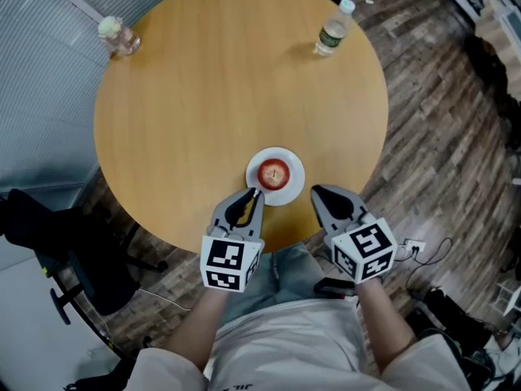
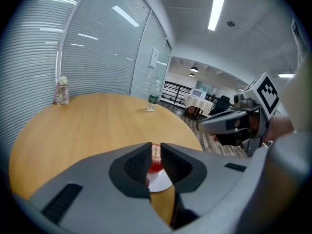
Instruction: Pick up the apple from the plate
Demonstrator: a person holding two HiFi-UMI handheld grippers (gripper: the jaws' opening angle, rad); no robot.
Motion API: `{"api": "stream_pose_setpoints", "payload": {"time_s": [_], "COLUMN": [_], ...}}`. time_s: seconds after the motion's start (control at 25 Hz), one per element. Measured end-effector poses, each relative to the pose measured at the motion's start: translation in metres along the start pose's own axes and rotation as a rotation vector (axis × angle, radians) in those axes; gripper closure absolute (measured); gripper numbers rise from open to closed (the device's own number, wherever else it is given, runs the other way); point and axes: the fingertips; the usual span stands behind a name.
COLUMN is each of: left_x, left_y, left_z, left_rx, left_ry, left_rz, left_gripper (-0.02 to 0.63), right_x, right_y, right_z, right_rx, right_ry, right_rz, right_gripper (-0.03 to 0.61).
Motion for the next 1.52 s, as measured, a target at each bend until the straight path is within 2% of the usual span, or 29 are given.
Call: {"api": "stream_pose_setpoints", "payload": {"time_s": [0.04, 0.28, 0.64, 1.2, 1.52], "left_x": [0.000, 0.001, 0.003, 0.010, 0.013], "left_y": [-0.003, -0.028, -0.064, -0.100, -0.103], "left_z": [-0.003, -0.018, -0.039, -0.056, -0.056], "left_rx": [0.010, 0.078, 0.155, 0.203, 0.208], "left_ry": [0.002, -0.025, -0.078, -0.075, -0.065], "left_rz": [-0.012, -0.029, -0.018, 0.028, 0.040], "left_gripper": [0.530, 0.373, 0.233, 0.215, 0.236], "right_x": [0.000, -0.001, -0.014, -0.025, -0.029], "right_y": [-0.002, -0.009, -0.007, -0.002, 0.001], "right_z": [-0.002, -0.009, -0.025, -0.045, -0.048], "right_rx": [0.004, 0.025, 0.052, 0.085, 0.088], "right_ry": [-0.002, -0.016, -0.049, -0.090, -0.092], "right_rz": [0.003, 0.018, 0.005, -0.005, -0.010], "right_gripper": [0.548, 0.548, 0.548, 0.548, 0.548]}}
Point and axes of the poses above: the fingertips, and each gripper's own axes: y backward along the fingers, x to its left, z out of its top, and after that the axes turned 10 degrees about y, right-handed
